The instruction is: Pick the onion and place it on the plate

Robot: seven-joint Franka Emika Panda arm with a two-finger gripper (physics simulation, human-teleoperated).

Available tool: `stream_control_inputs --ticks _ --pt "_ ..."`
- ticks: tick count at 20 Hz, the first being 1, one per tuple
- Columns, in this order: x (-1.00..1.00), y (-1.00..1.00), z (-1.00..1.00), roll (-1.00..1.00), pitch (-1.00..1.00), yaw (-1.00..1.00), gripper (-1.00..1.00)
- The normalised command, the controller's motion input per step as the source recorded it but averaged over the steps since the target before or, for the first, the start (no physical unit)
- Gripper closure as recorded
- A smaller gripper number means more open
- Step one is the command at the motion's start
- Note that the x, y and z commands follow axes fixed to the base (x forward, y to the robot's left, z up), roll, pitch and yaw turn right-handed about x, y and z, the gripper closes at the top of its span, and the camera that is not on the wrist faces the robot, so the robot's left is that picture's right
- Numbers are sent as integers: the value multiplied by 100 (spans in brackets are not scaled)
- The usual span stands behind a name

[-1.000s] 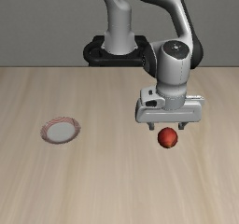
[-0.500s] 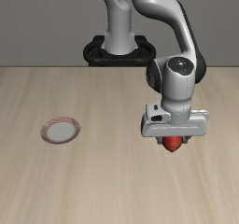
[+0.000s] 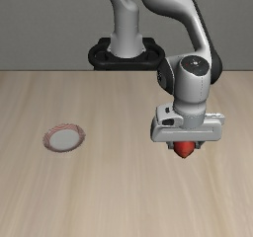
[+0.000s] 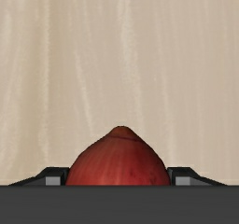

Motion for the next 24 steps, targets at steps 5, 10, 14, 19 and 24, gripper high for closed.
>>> stream_control_inputs --ticks 5,10,14,19,24 --pt "0 0 100 0 0 0 100" --pt "0 -60 40 0 0 0 100" --pt "0 -100 0 0 0 0 100" --pt "0 -100 0 0 0 0 100" --pt "0 -100 0 0 0 0 100"
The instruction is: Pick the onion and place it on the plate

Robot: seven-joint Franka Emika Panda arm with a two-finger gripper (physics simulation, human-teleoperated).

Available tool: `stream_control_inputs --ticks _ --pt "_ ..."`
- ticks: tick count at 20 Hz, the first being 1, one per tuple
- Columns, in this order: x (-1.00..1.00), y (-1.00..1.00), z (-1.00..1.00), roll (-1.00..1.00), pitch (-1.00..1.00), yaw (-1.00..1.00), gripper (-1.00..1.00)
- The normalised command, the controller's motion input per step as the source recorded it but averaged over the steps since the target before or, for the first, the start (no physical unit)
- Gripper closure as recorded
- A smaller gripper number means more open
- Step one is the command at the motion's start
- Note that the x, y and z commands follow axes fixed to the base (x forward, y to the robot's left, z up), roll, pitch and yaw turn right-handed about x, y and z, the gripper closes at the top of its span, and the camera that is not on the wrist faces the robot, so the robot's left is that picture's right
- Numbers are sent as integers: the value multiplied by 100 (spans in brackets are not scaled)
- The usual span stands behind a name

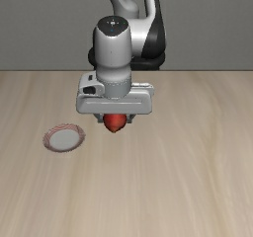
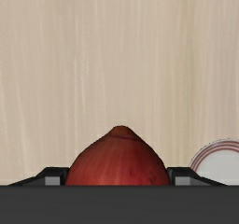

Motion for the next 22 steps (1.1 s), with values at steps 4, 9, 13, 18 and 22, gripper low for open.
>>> stream_control_inputs --ticks 4,9,13,18,22 --pt "0 -100 0 0 0 0 100" --pt "0 -100 0 0 0 0 100" --pt "-50 -50 0 0 0 0 100" --pt "-40 0 0 0 0 0 -100" --pt "0 0 0 0 0 0 -100"
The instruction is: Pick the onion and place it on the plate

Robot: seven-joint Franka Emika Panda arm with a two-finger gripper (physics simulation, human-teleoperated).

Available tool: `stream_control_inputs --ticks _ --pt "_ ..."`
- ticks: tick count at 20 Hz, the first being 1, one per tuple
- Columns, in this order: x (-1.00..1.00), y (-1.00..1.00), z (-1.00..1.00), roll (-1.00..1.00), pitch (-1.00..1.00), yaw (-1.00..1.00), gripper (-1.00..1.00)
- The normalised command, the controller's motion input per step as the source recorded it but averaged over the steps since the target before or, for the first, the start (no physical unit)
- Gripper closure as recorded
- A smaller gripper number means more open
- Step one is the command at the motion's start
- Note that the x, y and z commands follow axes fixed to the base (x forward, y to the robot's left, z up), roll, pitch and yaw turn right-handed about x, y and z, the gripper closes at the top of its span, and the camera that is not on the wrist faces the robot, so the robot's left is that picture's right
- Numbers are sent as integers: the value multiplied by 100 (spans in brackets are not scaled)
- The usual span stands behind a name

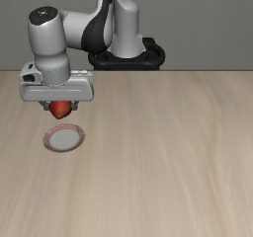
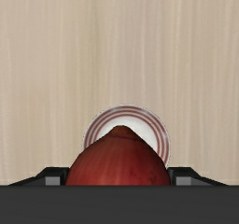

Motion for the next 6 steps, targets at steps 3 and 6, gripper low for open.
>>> stream_control_inputs --ticks 3,6 --pt "0 0 0 0 0 0 -100" --pt "0 0 0 0 0 0 -100"
